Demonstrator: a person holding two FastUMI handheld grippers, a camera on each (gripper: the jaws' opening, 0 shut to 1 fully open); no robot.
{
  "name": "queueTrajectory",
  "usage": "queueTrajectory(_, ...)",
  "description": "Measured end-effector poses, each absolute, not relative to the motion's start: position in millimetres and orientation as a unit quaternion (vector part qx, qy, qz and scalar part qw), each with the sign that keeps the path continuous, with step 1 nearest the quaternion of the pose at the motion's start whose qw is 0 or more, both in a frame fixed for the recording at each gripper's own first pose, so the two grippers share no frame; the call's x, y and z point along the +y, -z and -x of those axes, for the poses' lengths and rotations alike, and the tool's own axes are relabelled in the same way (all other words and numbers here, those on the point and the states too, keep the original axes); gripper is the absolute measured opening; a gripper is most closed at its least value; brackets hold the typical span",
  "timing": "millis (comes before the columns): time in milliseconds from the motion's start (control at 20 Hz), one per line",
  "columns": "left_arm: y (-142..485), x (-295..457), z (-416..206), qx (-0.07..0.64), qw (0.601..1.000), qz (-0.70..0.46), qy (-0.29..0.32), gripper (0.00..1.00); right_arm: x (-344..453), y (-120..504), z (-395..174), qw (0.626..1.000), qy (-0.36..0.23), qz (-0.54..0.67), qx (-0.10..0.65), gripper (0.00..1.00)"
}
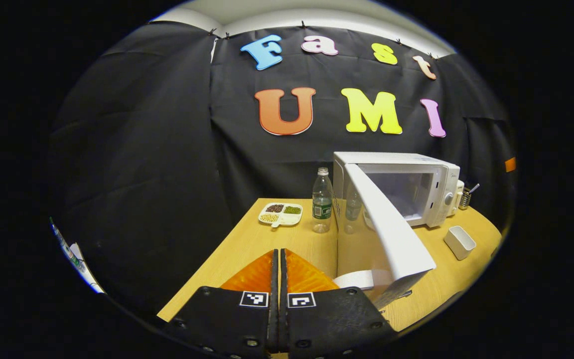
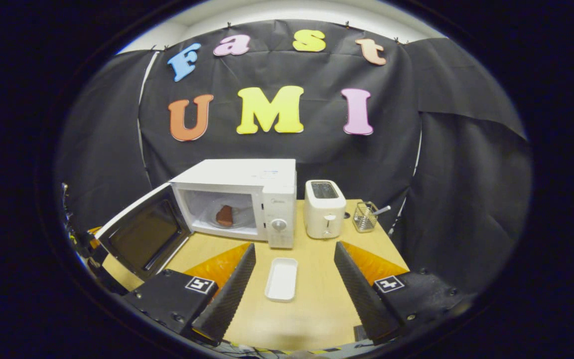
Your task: Open the microwave oven with the left hand, put the food in, and close the microwave oven.
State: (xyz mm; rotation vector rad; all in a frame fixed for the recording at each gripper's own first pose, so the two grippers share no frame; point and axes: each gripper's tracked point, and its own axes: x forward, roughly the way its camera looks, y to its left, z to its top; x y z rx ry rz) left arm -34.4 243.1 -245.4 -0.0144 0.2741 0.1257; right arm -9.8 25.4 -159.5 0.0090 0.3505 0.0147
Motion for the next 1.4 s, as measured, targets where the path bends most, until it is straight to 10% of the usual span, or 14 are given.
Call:
queueTrajectory(400,258,175,50,0.154,0.986,0.022,-0.054,0.0,-49,161,33,0.983,-0.003,-0.031,0.18,1.0)
queueTrajectory(1400,227,-74,-40,0.118,0.971,0.013,0.207,0.01,-81,145,54,0.98,0.082,-0.062,0.17,1.0)
